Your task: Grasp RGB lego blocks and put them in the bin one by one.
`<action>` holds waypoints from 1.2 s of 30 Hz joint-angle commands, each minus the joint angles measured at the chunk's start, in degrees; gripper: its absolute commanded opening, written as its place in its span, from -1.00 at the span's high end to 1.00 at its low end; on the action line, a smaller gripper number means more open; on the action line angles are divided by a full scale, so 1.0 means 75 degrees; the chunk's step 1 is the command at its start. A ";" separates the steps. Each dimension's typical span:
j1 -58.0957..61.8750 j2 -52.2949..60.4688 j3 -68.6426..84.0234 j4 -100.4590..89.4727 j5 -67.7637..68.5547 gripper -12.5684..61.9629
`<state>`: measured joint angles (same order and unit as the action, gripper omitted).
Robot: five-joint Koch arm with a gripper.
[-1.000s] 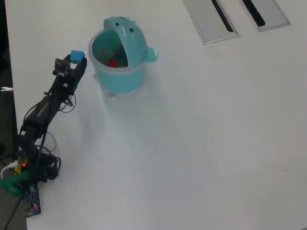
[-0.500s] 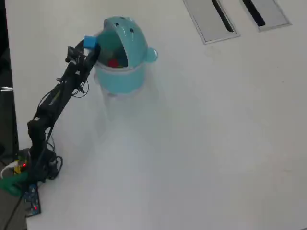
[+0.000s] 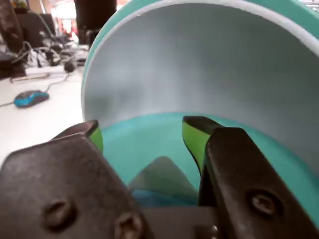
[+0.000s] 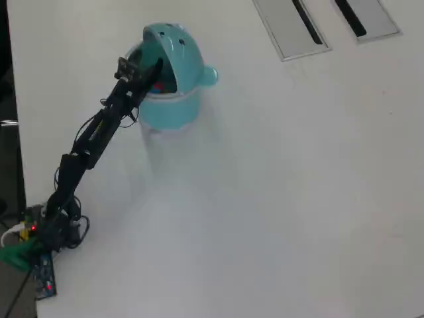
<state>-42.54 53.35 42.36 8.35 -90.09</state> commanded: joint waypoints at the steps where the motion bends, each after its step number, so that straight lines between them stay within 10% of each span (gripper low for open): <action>1: 0.0129 0.0199 -0.0738 -0.0094 -0.0328 -0.18; 36: -0.0023 0.4559 0.4289 -0.1184 0.0059 -0.18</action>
<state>-42.19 83.94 76.99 2.99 -90.79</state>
